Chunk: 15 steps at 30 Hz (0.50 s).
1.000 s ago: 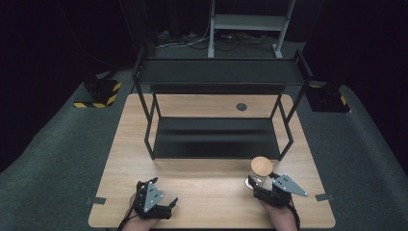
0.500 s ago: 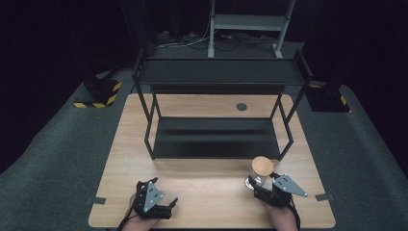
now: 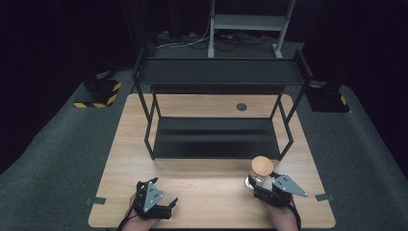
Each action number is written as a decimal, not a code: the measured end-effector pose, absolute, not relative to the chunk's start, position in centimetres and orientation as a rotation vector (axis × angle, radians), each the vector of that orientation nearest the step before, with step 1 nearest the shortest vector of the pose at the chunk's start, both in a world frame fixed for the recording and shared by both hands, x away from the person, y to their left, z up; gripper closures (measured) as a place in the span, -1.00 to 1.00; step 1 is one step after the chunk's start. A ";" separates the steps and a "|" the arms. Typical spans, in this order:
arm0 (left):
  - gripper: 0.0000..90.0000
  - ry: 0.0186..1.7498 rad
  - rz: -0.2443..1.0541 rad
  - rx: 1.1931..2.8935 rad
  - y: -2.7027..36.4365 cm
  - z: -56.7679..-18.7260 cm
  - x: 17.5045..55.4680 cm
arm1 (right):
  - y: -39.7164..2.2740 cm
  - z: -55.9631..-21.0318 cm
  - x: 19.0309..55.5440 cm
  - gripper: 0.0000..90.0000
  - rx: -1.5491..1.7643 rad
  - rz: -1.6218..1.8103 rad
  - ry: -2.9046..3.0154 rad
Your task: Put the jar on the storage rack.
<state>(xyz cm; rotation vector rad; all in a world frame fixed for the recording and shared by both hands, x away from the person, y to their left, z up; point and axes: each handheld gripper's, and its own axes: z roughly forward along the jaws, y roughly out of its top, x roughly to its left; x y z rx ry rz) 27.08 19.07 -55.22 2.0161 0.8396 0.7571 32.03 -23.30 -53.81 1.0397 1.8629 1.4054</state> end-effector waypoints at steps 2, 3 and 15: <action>-0.97 0.840 0.757 2.015 19.1 -55.2 27.1 | -23.3 -53.5 32.0 -0.43 1.027 1.399 1.866; -0.97 0.842 0.756 2.014 19.1 -55.2 27.1 | -23.2 -53.4 32.1 -0.43 1.023 1.399 1.865; -0.97 0.838 0.758 2.008 19.1 -55.2 27.0 | -22.5 -52.6 32.3 -0.43 0.994 1.399 1.870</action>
